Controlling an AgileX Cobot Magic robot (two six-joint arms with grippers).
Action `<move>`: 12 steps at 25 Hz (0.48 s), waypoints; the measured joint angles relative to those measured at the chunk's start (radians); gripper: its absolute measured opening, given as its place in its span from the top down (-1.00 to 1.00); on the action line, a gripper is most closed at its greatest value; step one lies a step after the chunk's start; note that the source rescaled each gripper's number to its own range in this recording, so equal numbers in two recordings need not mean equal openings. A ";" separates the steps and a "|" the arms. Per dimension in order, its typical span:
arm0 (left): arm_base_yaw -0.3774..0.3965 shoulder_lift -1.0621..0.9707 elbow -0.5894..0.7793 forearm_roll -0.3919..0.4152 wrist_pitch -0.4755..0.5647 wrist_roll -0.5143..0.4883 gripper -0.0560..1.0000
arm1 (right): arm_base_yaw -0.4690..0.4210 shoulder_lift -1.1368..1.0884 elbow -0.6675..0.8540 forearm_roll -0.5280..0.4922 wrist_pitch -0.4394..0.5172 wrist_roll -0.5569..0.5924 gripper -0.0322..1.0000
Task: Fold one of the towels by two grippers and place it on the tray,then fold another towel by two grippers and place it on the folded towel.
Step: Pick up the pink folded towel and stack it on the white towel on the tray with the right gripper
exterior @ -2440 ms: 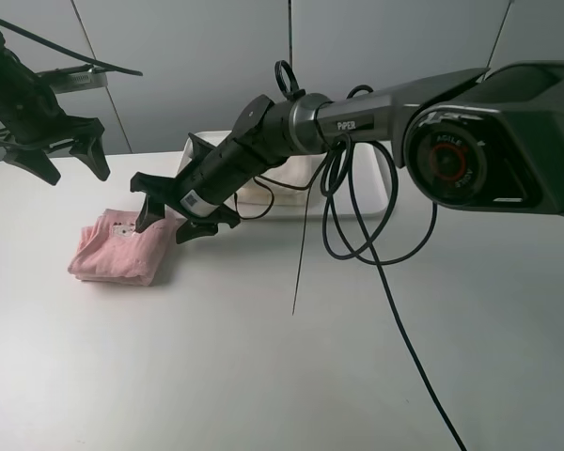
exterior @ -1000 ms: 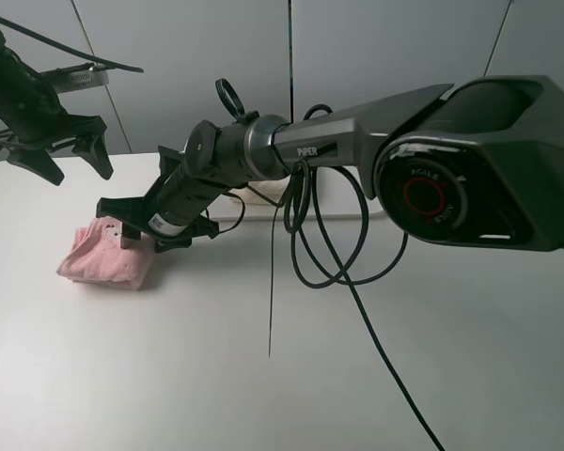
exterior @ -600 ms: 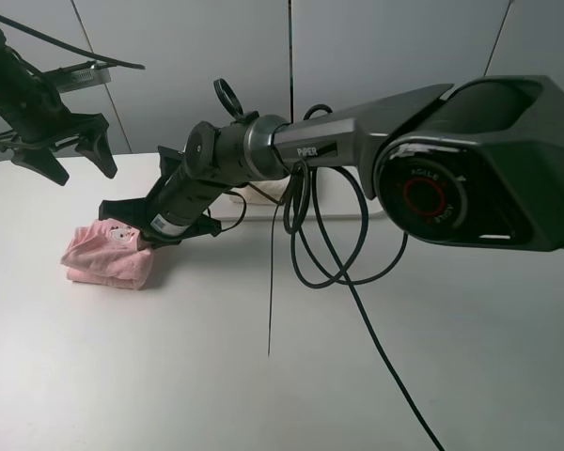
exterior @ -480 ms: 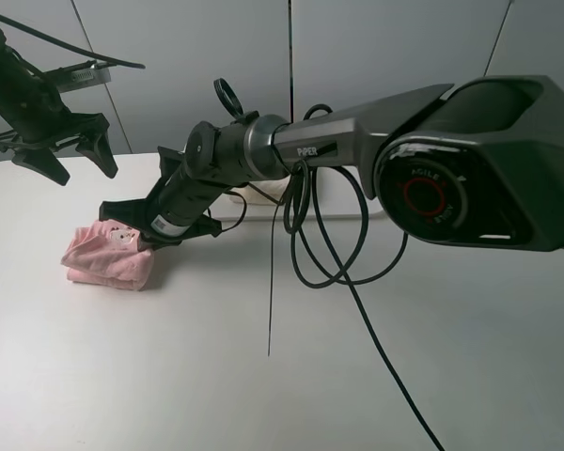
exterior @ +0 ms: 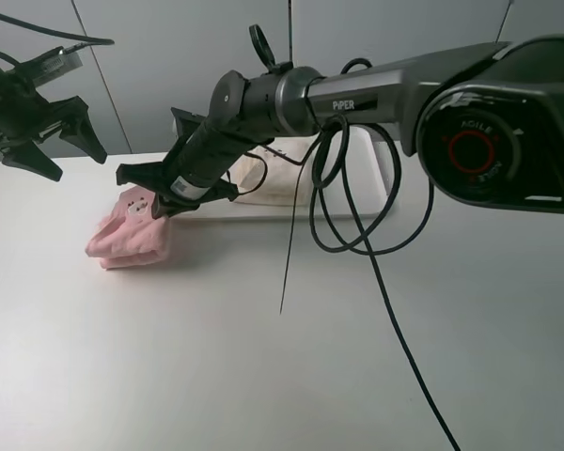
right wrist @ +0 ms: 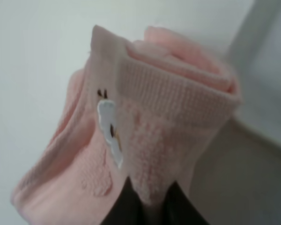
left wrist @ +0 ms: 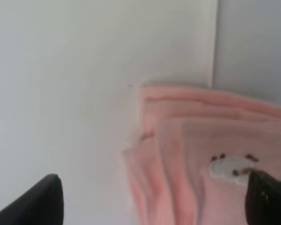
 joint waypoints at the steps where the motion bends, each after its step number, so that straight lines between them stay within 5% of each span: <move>1: 0.000 0.000 0.000 -0.008 0.000 0.007 -0.99 | -0.017 -0.002 0.000 0.012 0.003 -0.012 0.88; 12: -0.061 0.000 0.000 -0.041 0.000 0.077 -0.99 | -0.158 -0.033 -0.112 0.052 0.074 -0.065 0.88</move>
